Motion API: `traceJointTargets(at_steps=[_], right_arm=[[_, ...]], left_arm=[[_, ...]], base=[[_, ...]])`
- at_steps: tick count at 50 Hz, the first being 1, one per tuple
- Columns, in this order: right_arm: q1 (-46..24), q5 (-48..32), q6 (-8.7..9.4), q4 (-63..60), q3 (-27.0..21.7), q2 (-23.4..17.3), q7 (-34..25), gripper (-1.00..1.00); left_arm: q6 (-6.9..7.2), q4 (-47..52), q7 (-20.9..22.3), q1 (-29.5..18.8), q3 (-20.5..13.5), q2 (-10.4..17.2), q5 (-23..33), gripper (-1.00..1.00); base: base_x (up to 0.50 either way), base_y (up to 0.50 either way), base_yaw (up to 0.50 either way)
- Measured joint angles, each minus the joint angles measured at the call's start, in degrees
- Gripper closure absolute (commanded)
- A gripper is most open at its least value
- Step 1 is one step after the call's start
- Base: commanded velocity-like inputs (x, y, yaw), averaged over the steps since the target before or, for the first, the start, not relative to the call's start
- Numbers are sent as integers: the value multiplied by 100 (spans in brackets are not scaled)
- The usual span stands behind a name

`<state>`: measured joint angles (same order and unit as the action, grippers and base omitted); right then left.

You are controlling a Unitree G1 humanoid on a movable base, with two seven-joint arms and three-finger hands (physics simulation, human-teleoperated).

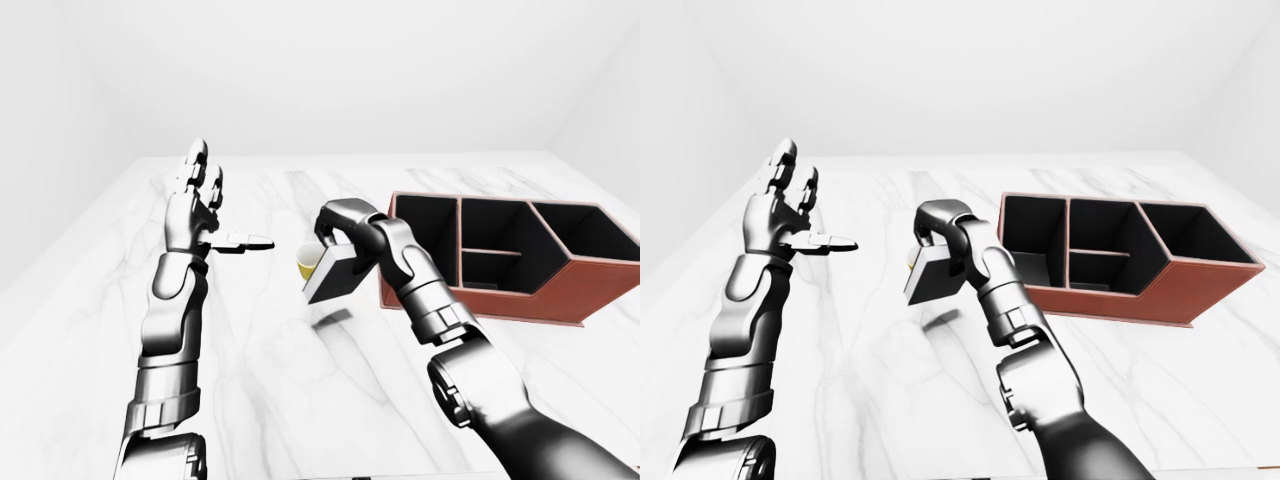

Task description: Pick up the book and place it in the caddy.

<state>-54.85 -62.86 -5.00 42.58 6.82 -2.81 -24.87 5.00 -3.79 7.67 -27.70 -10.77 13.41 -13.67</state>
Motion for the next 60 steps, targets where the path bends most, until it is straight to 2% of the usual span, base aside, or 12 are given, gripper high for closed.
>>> traceJointTargets(at_steps=[24,43,60], right_arm=[[150,266,0,-2006,-198,-177,-1492,100],[127,328,6,-3005,-429,-554,-1514,100],[115,226,175,-3041,-685,-1095,-1514,100]], left_arm=[[0,330,-5,61,-11,-13,-21,-100],[0,512,-11,57,23,-49,-18,-100],[0,536,12,33,64,-94,13,-100]], base=[[0,0,0],[0,0,0],[0,0,0]])
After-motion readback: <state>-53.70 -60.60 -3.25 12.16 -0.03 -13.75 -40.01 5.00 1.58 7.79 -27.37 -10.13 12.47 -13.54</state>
